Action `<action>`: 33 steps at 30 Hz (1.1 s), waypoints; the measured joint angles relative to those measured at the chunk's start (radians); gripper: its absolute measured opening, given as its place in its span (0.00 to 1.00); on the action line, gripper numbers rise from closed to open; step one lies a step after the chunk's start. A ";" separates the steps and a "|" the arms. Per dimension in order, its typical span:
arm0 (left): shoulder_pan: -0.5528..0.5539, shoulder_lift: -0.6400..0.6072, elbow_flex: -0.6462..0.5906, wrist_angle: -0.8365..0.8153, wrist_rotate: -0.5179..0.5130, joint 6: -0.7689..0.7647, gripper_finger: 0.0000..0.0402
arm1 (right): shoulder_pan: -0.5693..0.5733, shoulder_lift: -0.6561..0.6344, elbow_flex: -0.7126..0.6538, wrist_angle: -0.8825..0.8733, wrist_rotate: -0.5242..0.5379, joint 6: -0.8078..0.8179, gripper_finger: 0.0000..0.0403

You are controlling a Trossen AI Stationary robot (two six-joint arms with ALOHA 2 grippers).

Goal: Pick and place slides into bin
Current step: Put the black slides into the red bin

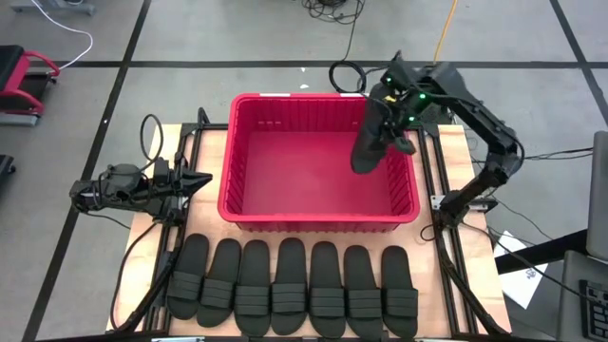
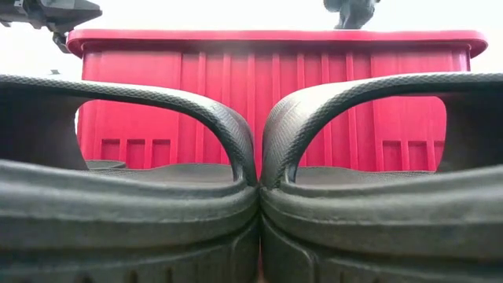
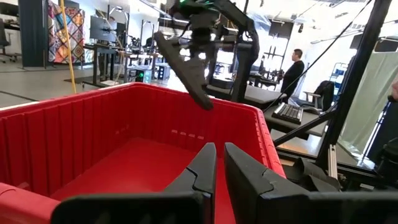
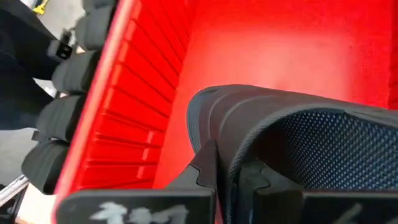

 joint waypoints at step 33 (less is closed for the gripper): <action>0.000 0.000 0.000 -0.074 -0.005 0.008 0.08 | 0.016 0.122 -0.521 0.179 0.042 -0.024 0.01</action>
